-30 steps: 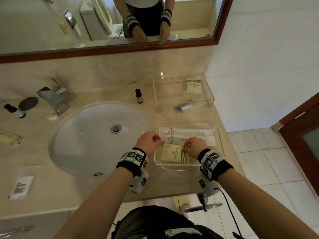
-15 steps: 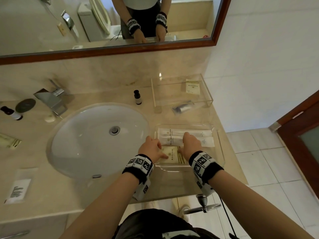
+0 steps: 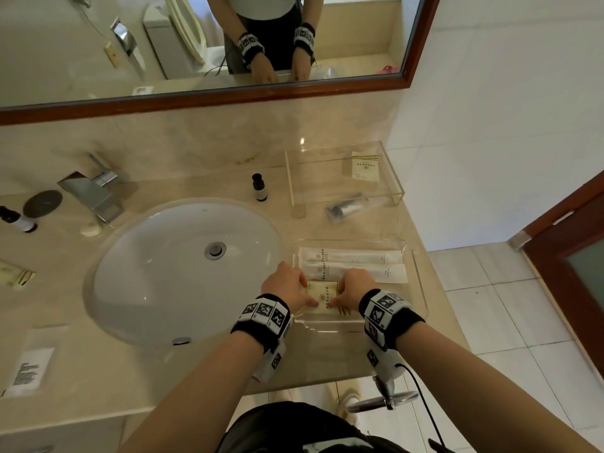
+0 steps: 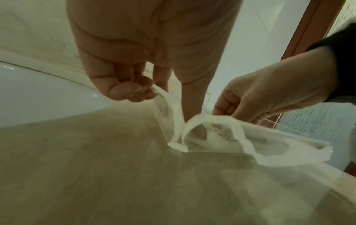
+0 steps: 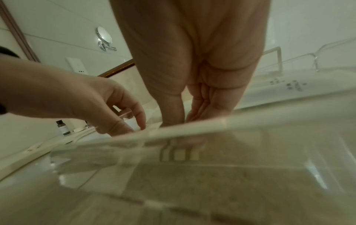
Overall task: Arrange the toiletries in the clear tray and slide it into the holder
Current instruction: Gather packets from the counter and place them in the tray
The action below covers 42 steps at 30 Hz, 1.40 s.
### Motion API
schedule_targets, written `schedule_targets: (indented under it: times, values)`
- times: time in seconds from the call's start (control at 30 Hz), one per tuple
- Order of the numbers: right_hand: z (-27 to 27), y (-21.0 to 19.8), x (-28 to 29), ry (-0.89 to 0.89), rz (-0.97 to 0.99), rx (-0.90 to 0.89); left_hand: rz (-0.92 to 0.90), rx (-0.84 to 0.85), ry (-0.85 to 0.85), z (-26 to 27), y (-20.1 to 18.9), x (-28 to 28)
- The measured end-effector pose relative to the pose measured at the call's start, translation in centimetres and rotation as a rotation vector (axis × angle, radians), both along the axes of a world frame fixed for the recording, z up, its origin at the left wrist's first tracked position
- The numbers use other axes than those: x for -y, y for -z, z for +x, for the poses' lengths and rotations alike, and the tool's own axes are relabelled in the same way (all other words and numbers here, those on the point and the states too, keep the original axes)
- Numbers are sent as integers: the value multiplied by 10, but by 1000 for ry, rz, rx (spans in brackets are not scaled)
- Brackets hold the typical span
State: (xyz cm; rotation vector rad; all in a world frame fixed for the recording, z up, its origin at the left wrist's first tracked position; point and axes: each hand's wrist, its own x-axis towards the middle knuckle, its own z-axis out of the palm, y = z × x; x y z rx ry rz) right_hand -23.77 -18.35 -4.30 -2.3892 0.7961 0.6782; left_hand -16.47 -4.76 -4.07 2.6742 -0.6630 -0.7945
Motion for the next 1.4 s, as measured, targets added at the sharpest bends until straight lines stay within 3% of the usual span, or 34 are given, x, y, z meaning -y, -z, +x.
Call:
schedule_targets:
  times: [0.17, 0.3, 0.43, 0.53, 0.67, 1.07, 1.27, 1.4]
  values:
    - [5, 0, 5, -59, 2, -45, 21, -14, 49, 4, -5, -2]
    - [13, -11, 17, -68, -11, 4, -134, 28, -50, 15, -19, 6]
    - [33, -36, 44, 62, 21, 117, -210, 82, -151, 33, -29, 20]
    - [56, -55, 78, 209, -40, 314, -267, 74, -161, 43, -36, 34]
    - [91, -72, 120, 301, -113, 432, -294, 36, -180, 51, -42, 55]
    - [156, -44, 161, 499, -207, 259, -228, -21, -163, 67, -40, 83]
    - [162, -35, 167, 574, -96, 377, -203, -34, -154, 69, -30, 82]
    - [154, -39, 169, 523, 4, 414, -202, -27, -155, 65, -28, 80]
